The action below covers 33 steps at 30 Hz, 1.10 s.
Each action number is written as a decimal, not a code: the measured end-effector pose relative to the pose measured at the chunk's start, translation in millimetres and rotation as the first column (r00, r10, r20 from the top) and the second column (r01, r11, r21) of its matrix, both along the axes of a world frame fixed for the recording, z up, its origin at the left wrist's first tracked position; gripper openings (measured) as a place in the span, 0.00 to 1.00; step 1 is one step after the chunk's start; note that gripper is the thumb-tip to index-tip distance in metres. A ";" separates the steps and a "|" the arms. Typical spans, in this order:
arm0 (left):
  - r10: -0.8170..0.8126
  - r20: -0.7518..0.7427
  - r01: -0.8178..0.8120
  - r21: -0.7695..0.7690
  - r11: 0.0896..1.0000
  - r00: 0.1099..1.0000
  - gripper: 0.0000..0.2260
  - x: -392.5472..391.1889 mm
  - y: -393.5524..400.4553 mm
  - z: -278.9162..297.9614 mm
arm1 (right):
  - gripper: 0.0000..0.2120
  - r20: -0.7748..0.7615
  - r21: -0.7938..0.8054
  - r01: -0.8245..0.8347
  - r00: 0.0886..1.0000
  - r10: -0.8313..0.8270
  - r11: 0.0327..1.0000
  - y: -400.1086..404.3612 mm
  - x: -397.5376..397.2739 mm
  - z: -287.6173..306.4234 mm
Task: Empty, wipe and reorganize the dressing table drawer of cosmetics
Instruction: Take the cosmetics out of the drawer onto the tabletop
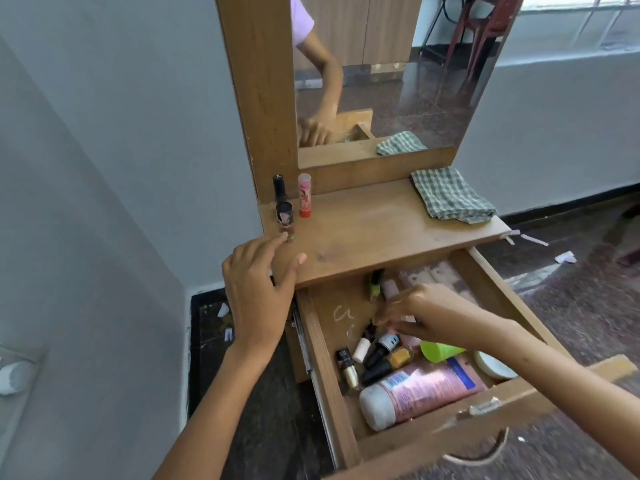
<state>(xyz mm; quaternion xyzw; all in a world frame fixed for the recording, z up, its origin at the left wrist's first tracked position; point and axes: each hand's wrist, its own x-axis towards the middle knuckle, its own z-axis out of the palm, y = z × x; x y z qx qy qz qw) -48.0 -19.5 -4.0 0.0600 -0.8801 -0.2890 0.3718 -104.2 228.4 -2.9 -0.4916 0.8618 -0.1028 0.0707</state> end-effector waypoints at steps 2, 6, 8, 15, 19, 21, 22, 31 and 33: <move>-0.056 -0.007 0.055 -0.079 0.995 0.998 0.14 13.7 10.5 -4.3 | 0.15 -0.004 0.078 -0.048 0.999 0.049 0.996 -3.4 1.0 -7.5; -0.159 0.054 0.166 -0.214 0.963 0.986 0.13 26.8 22.4 -12.1 | 0.22 -0.097 0.234 -0.104 0.987 0.130 0.967 -18.6 -0.4 -15.2; -0.172 0.133 0.200 -0.241 0.950 0.976 0.16 26.8 22.5 -17.8 | 0.20 -0.130 0.270 -0.122 0.978 0.162 0.955 -24.6 -2.5 -17.8; -0.173 0.216 0.232 -0.284 0.930 0.961 0.20 24.7 17.4 -24.8 | 0.11 -0.171 0.186 -0.081 0.979 0.113 0.979 -14.1 -3.7 -25.3; -0.188 0.219 0.246 -0.279 0.928 0.957 0.20 24.8 14.4 -26.4 | 0.10 0.135 -0.303 0.069 0.990 -0.028 0.951 -15.0 -1.0 16.0; -0.200 0.224 0.257 -0.265 0.929 0.954 0.19 24.7 16.1 -26.5 | 0.10 0.189 -0.489 0.203 0.974 -0.124 0.848 -23.3 -4.8 28.5; -0.202 0.228 0.259 -0.258 0.931 0.953 0.19 25.3 16.0 -26.7 | 0.10 0.224 -0.548 0.272 0.959 -0.174 0.791 -31.7 -7.9 30.2; -0.204 0.216 0.249 -0.209 0.946 0.955 0.19 24.2 17.0 -27.3 | 0.10 0.358 -0.750 0.474 0.877 -0.320 0.462 -113.3 -35.1 8.6; -0.200 0.213 0.246 -0.212 0.946 0.956 0.19 24.0 16.6 -27.8 | 0.11 0.363 -0.748 0.484 0.871 -0.331 0.453 -120.9 -38.8 5.8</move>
